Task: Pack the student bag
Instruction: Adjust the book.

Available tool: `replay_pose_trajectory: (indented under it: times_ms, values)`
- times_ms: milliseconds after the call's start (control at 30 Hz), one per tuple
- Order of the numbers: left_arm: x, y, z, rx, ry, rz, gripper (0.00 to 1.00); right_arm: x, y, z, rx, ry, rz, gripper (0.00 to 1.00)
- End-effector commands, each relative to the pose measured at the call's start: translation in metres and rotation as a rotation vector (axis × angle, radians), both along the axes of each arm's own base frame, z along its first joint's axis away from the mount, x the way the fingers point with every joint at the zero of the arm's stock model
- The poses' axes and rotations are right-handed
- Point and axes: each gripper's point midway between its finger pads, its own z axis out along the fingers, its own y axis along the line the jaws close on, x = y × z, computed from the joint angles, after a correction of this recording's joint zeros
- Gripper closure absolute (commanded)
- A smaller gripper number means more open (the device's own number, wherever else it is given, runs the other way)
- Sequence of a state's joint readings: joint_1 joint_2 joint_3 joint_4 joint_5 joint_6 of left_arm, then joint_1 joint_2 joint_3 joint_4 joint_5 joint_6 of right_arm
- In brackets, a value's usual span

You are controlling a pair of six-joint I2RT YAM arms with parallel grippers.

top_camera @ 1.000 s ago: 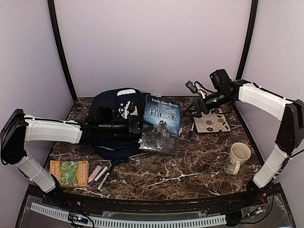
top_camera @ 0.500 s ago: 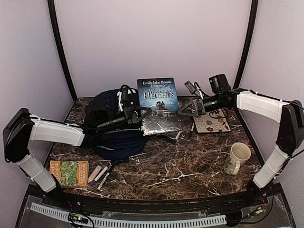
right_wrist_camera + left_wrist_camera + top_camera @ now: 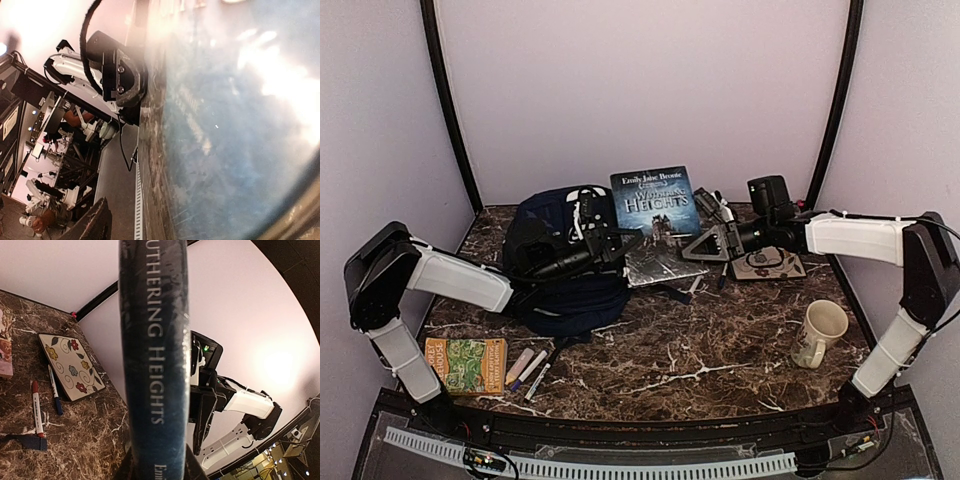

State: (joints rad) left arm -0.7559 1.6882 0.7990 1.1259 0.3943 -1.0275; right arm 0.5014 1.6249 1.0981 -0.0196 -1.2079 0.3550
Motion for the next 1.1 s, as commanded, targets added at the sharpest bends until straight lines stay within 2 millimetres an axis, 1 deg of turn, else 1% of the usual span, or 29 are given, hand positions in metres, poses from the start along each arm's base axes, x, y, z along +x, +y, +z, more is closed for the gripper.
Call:
replay_pose_trajectory:
  times_ms: [0, 167, 267, 333, 400, 533, 667, 767, 933, 1000, 1067]
  values:
    - [-0.011, 0.017, 0.064, -0.183, -0.160, 0.011, 1.00, -0.002, 0.002, 0.027, 0.077, -0.042, 0.023, 0.43]
    - [-0.010, 0.016, 0.062, -0.171, -0.155, 0.014, 1.00, 0.007, 0.003, 0.037, 0.093, -0.031, -0.005, 0.41]
    - [-0.009, 0.016, 0.062, -0.171, -0.153, 0.013, 1.00, 0.014, 0.003, 0.039, 0.091, -0.025, -0.027, 0.42]
    - [-0.009, 0.016, 0.061, -0.171, -0.151, 0.013, 1.00, 0.018, 0.003, 0.038, 0.089, -0.013, -0.038, 0.46]
    - [-0.009, 0.015, 0.061, -0.172, -0.150, 0.010, 1.00, 0.022, 0.003, 0.036, 0.088, 0.003, -0.046, 0.54]
    - [-0.010, 0.015, 0.057, -0.165, -0.145, 0.009, 1.00, 0.027, 0.004, 0.035, 0.104, -0.025, -0.047, 0.54]
    - [-0.008, 0.014, 0.049, -0.142, -0.127, 0.013, 1.00, 0.028, 0.005, 0.036, 0.108, -0.033, -0.047, 0.54]
    - [-0.005, 0.014, 0.041, -0.123, -0.112, 0.018, 1.00, 0.027, 0.005, 0.033, 0.106, -0.030, -0.047, 0.54]
    - [-0.002, 0.013, 0.031, -0.123, -0.083, 0.010, 1.00, 0.026, 0.004, 0.032, 0.116, -0.048, -0.046, 0.54]
    - [-0.002, 0.012, 0.033, -0.134, -0.085, 0.002, 1.00, 0.026, 0.004, 0.031, 0.113, -0.043, -0.047, 0.54]
    - [-0.004, 0.011, 0.038, -0.148, -0.097, -0.007, 1.00, 0.025, 0.002, 0.027, 0.083, 0.013, -0.051, 0.54]
